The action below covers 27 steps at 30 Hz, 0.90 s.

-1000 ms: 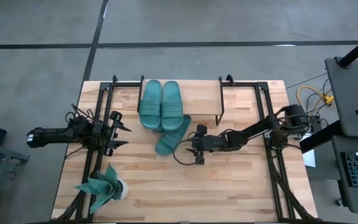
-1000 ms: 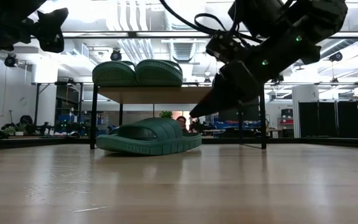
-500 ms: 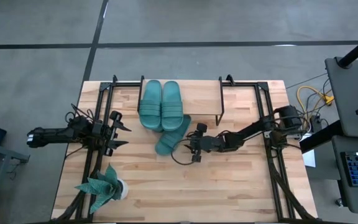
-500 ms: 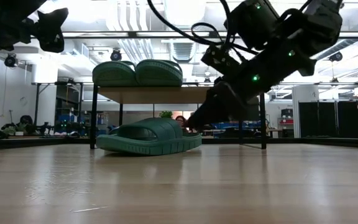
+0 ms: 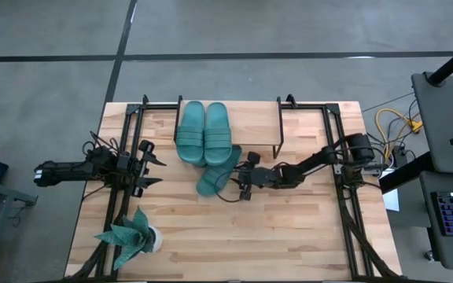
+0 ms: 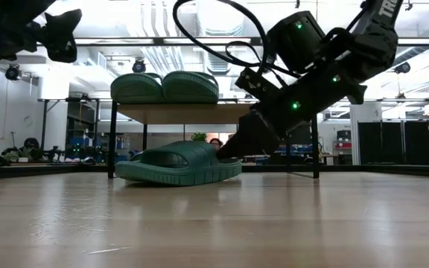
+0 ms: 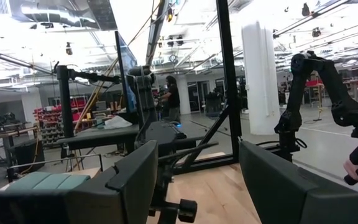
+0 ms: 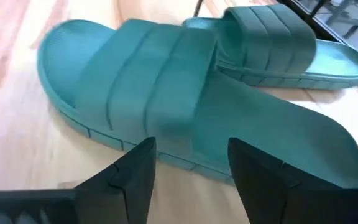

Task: Pick and place slides into the shelf
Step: Put the blue slipper on the shelf

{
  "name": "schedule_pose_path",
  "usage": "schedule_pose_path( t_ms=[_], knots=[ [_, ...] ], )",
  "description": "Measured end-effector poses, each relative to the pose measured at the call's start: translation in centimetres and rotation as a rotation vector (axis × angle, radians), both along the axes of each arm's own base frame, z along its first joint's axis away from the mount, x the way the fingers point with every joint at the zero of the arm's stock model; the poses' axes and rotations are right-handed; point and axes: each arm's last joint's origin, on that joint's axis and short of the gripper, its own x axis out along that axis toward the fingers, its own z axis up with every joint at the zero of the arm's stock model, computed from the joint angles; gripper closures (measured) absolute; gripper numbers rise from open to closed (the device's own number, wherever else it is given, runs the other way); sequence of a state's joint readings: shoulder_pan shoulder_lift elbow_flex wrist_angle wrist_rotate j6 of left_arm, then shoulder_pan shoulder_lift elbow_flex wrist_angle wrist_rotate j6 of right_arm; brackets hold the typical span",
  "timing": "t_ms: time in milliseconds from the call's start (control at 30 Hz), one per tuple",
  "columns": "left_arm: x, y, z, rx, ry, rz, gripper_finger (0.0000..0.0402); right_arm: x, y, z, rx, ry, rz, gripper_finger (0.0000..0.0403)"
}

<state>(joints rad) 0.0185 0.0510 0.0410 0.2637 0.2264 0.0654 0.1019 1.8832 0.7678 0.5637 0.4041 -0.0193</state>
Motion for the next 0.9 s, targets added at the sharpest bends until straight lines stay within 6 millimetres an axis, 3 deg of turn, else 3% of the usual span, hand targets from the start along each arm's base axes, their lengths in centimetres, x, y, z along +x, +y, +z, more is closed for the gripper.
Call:
schedule_pose_path(
  t_ms=[567,900],
  knots=[
    [0.0,0.0,0.0,0.002,-0.006,0.0,0.0191,0.4,-0.7,0.1,0.079,-0.031,0.049,0.0211],
    [0.0,0.0,0.0,0.002,-0.006,0.0,0.0191,2.1,-0.5,-1.4,0.065,-0.043,0.104,0.0211]
  ],
)
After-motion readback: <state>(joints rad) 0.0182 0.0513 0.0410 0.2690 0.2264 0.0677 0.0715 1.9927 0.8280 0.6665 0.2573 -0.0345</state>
